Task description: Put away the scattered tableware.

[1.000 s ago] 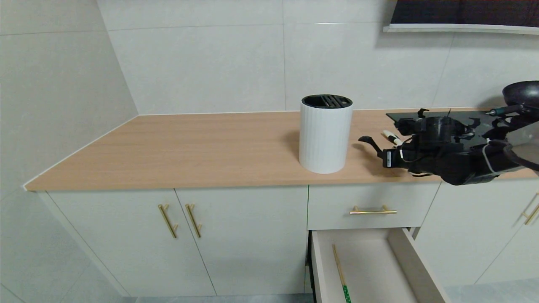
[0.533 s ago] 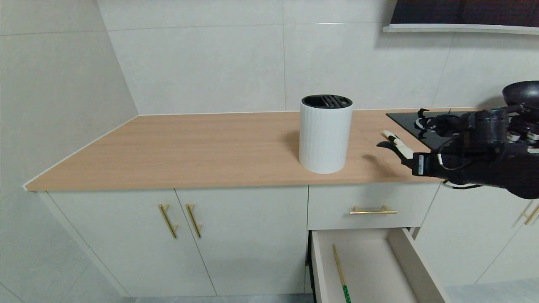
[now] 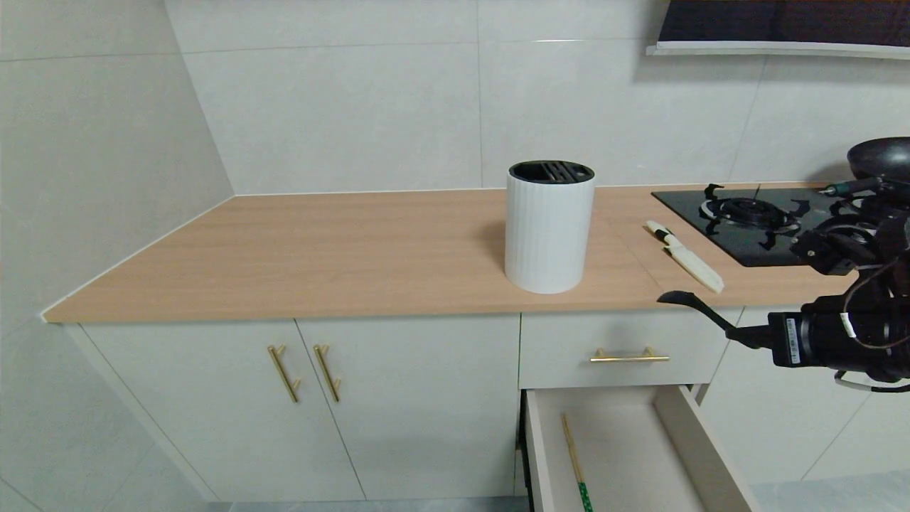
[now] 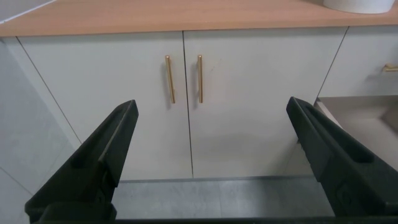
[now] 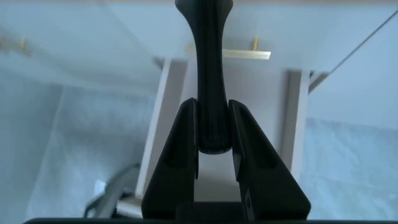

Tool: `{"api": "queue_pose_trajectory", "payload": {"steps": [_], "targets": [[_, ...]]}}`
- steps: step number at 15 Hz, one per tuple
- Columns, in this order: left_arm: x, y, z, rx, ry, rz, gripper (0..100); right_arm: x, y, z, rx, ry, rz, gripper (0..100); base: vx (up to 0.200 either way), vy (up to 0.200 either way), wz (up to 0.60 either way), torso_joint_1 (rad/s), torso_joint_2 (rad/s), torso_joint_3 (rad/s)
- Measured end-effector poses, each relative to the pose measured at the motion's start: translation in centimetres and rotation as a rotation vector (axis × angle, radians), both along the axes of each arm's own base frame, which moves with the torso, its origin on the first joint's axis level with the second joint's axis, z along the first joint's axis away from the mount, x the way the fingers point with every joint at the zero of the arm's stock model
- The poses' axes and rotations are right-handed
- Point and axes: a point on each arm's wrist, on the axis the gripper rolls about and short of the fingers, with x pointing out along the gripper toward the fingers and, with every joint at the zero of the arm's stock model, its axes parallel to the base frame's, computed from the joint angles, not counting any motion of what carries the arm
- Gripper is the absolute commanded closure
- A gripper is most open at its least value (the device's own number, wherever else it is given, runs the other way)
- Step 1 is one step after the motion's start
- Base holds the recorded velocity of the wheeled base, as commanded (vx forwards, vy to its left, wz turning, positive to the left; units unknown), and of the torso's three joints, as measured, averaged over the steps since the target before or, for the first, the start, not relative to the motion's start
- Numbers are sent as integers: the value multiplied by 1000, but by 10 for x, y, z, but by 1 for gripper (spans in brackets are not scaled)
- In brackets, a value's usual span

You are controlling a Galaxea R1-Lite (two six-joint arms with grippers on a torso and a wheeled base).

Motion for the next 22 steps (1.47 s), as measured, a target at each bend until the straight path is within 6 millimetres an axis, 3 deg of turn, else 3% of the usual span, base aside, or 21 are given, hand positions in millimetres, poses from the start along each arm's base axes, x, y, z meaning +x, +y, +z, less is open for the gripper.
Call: {"api": "queue_pose_trajectory", "payload": {"steps": [7,15,22], "targets": [[0,0,0,0,0,0,0,-9,0,-7,-34,13,29,100,0,0,0,0,0,0],[0,0,0,0,0,0,0,2,2,-25,-52,79,43,100,0,0,0,0,0,0],[0,0,0,0,0,0,0,8,2,-34,-71,112,53,100,0,0,0,-154,380,221]]}}
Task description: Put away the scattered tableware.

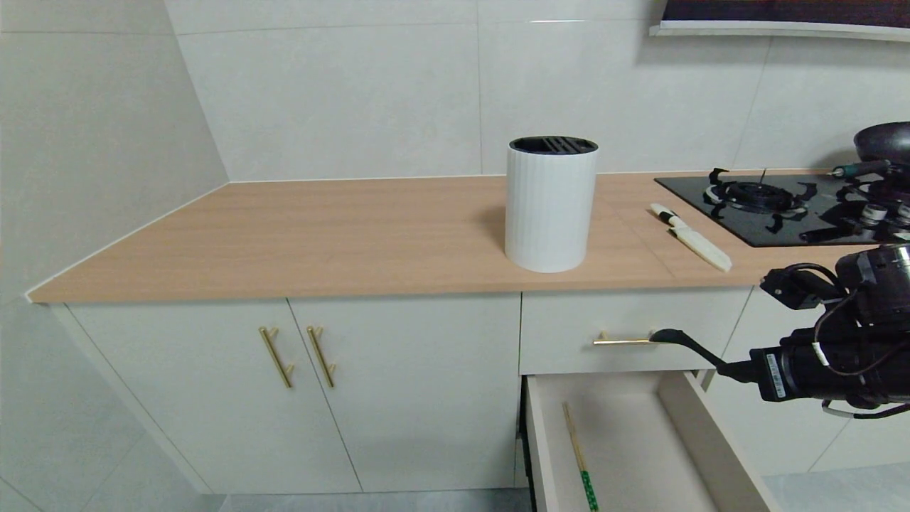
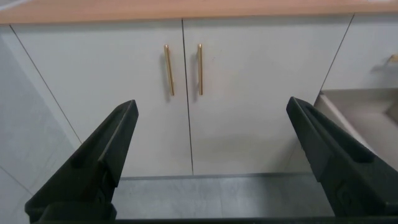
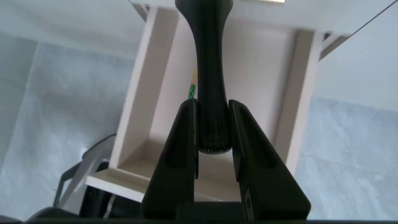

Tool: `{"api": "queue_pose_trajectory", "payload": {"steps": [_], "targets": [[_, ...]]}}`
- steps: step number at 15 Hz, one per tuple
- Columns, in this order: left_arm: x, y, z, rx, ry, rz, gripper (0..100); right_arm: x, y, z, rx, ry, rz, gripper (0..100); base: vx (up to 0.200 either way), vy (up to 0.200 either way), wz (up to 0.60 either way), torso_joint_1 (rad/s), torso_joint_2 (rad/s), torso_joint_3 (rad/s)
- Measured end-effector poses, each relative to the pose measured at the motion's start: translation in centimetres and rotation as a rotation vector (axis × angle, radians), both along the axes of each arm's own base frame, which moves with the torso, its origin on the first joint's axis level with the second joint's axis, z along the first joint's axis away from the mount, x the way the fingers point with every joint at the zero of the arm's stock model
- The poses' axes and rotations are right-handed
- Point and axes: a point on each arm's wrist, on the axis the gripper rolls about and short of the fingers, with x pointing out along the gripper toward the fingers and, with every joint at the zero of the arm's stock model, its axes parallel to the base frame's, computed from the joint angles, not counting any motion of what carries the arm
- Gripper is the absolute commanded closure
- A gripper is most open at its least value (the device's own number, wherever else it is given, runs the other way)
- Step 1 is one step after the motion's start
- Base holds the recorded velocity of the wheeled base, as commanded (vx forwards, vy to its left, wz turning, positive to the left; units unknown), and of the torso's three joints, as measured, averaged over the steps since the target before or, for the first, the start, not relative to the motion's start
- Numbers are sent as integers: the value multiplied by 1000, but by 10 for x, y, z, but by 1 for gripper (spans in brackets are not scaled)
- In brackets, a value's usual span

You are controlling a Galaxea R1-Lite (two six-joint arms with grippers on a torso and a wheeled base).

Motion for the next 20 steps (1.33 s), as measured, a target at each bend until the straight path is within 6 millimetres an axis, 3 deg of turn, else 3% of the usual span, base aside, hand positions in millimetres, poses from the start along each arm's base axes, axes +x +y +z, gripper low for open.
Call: {"api": "queue_pose_trajectory", "payload": {"steps": [13,20], "targets": [[0,0,0,0,0,0,0,5,1,-9,-7,34,2,100,0,0,0,-142,460,313],[0,0,0,0,0,0,0,6,1,-9,-7,37,2,100,0,0,0,-13,67,46]]}}
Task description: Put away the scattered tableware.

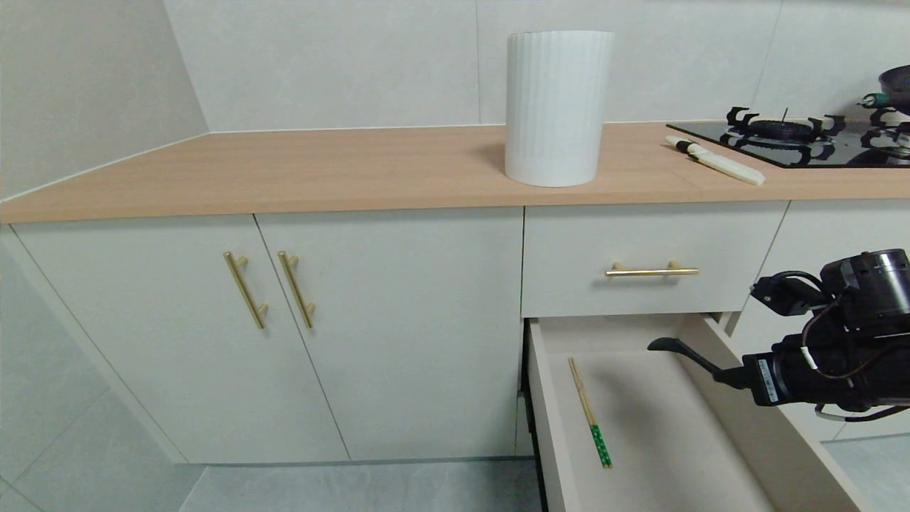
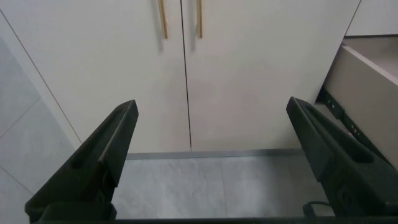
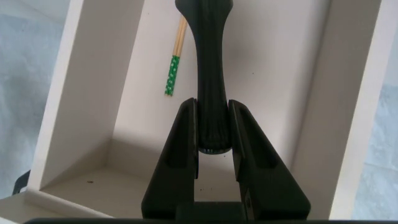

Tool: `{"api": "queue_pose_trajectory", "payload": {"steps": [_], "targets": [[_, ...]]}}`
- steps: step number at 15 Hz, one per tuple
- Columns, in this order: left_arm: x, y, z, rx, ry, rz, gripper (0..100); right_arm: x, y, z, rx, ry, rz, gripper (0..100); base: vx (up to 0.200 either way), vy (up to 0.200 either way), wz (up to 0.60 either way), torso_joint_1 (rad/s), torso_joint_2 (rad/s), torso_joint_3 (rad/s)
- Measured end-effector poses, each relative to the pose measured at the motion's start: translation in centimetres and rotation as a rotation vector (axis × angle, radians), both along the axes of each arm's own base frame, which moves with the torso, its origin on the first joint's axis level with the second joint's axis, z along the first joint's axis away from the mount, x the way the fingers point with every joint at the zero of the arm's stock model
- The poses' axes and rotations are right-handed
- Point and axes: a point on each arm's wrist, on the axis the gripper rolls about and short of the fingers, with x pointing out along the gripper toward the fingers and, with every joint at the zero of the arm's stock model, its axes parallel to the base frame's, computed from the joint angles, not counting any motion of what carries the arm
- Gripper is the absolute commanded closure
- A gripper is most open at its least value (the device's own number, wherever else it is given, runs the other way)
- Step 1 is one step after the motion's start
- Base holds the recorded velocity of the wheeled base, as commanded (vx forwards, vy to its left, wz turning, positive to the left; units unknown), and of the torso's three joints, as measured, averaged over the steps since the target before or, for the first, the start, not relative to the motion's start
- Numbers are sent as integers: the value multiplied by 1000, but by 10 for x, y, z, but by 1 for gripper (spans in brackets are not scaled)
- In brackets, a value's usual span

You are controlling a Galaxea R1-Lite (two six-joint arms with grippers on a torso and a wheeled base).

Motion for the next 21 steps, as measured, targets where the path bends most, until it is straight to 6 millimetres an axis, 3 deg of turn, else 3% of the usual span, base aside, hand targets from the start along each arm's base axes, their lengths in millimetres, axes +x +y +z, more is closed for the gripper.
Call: {"api": "queue_pose_trajectory", "payload": {"steps": [6,17,21], "targets": [[0,0,0,0,0,0,0,15,10,-14,6,-42,21,100,0,0,0,0,0,0],[0,0,0,0,0,0,0,63,21,-110,-14,53,-60,100,0,0,0,0,0,0],[0,0,0,0,0,0,0,69,22,-139,-30,99,-70,100,0,0,0,0,0,0]]}}
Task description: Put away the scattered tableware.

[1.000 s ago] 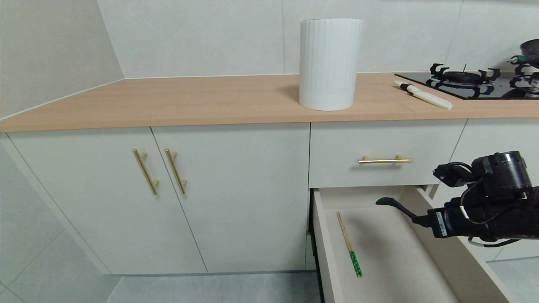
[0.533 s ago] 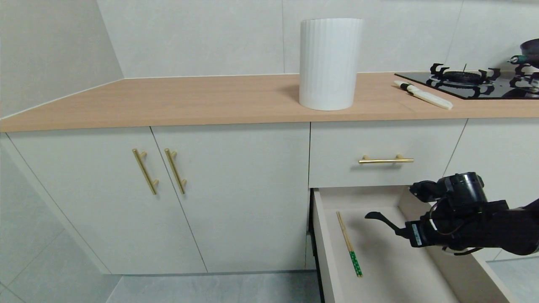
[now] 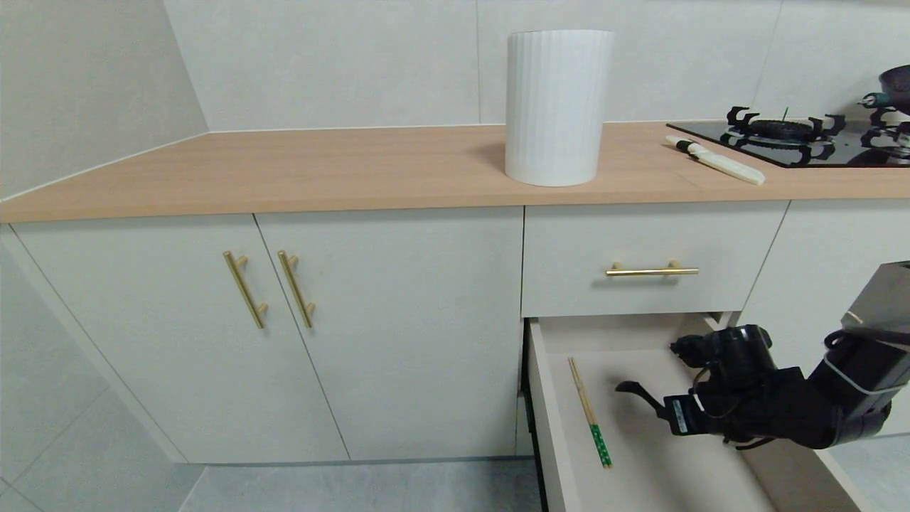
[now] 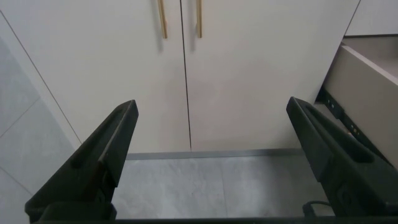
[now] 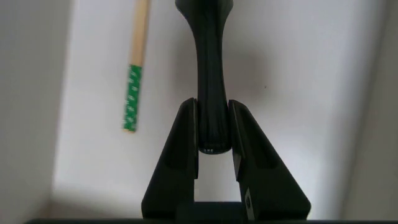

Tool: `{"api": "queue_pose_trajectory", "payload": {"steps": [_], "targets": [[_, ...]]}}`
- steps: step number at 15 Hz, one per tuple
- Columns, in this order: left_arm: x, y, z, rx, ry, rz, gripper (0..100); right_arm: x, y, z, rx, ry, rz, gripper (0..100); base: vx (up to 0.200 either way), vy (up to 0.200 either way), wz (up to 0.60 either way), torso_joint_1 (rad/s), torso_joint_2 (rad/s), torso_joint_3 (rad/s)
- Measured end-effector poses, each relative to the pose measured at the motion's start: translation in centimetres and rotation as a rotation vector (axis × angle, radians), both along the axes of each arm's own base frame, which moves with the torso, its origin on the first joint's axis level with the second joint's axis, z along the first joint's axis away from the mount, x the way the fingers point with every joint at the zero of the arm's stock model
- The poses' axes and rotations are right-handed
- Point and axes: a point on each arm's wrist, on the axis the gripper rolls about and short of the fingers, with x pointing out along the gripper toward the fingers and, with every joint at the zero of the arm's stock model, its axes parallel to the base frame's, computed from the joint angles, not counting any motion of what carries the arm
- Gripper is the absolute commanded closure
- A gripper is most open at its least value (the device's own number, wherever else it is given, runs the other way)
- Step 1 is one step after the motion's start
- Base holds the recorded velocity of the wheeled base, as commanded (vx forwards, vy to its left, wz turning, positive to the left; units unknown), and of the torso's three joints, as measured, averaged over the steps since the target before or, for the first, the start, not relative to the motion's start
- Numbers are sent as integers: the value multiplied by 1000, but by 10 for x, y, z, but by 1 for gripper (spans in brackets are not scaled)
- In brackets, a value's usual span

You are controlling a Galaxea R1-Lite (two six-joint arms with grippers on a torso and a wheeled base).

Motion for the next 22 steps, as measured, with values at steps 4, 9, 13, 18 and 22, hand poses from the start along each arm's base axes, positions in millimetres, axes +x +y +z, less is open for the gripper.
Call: {"api": "queue_pose_trajectory", "payload": {"steps": [4,9,13,18,22], "targets": [[0,0,0,0,0,0,0,3,0,-16,-18,25,-11,100,0,0,0,0,0,0],[0,0,0,0,0,0,0,2,0,-27,-42,51,-24,100,0,0,0,0,0,0],[0,0,0,0,0,0,0,3,0,-29,-51,48,-30,100,0,0,0,0,0,0],[0,0,0,0,0,0,0,4,0,-29,-48,30,-33,0,0,0,0,0,0,0],[0,0,0,0,0,0,0,4,-1,-25,-51,17,-39,0,0,0,0,0,0,0]]}}
